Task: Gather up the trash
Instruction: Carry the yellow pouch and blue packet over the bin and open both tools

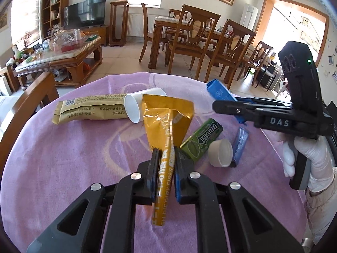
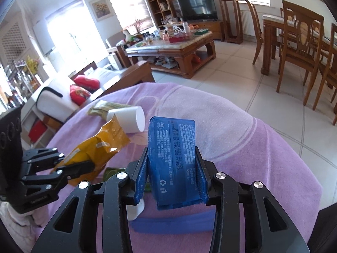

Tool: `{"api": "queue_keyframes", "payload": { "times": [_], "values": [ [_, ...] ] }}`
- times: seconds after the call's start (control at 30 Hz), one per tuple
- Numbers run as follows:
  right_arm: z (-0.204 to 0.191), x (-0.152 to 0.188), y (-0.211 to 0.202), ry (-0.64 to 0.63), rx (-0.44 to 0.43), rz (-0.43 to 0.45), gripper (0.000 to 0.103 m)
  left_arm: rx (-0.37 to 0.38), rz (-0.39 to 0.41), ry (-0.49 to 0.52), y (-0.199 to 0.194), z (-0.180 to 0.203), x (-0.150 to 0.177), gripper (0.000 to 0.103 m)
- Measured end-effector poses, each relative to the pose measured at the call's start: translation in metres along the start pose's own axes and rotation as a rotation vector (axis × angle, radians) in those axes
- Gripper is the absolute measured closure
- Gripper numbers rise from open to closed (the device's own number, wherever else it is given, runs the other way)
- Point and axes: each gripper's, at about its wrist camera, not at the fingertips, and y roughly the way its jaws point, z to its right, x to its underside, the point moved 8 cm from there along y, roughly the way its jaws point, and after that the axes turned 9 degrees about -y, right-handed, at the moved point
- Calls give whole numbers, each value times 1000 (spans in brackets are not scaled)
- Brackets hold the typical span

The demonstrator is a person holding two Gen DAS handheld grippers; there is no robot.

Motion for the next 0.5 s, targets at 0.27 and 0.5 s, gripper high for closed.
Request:
{"api": "queue_keyframes", "payload": {
  "times": [0.27,0.5],
  "values": [
    [-14,11,-63,22,-57,106,64,10,57,-34,-32,5,14,91],
    [-14,25,-112,42,-70,177,64,16,162,-41,-63,35,7,91]
  ]
}}
